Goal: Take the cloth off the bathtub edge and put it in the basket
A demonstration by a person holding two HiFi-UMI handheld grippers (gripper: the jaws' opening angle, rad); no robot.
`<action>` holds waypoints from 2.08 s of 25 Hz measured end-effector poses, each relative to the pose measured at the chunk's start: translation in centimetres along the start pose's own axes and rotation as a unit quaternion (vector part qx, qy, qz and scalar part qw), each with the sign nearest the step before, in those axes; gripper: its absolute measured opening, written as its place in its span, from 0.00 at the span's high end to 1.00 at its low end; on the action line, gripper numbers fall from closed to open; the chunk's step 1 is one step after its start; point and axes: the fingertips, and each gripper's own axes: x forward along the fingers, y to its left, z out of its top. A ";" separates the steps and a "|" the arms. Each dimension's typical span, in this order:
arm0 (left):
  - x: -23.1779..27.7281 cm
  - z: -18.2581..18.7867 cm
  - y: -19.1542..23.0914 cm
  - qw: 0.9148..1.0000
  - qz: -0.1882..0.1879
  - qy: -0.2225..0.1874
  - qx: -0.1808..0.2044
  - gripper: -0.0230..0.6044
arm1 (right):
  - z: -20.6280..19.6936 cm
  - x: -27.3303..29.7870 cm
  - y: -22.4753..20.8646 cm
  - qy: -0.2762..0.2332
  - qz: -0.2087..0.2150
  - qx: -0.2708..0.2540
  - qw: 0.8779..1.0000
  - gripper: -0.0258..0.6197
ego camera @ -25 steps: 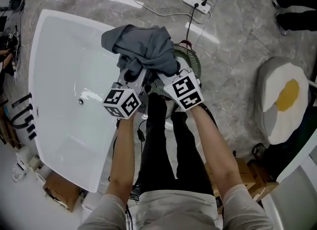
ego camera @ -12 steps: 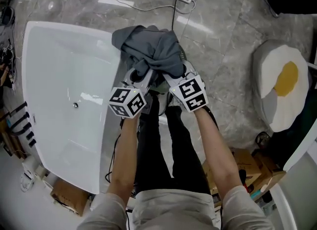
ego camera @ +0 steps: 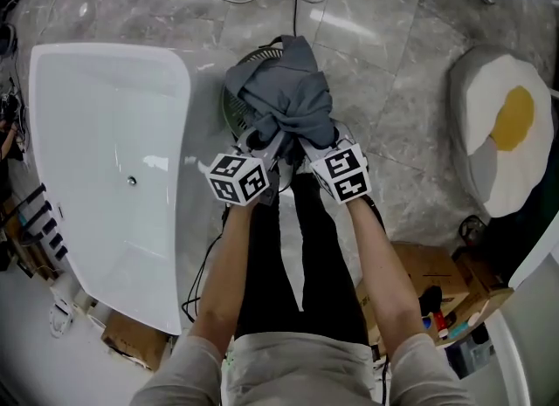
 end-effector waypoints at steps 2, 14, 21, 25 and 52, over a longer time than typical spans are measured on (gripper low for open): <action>0.0 -1.2 0.5 1.000 0.003 0.014 -0.004 0.69 | -1.2 0.5 0.3 0.010 0.004 0.012 1.000 0.74; -0.3 -5.3 6.2 0.997 0.038 0.053 -0.048 0.68 | -5.4 5.7 1.8 0.076 0.038 0.043 0.995 0.74; 2.7 -6.5 9.4 0.996 0.027 0.065 -0.049 0.68 | -6.9 9.1 -0.4 0.092 0.026 0.049 0.994 0.74; 4.2 -7.4 10.9 0.996 0.018 0.077 -0.046 0.68 | -8.1 10.8 -1.5 0.089 0.022 0.061 0.994 0.73; 4.7 -7.6 14.5 0.996 0.062 0.062 -0.034 0.67 | -9.7 12.3 -4.0 0.074 -0.033 0.060 0.995 0.66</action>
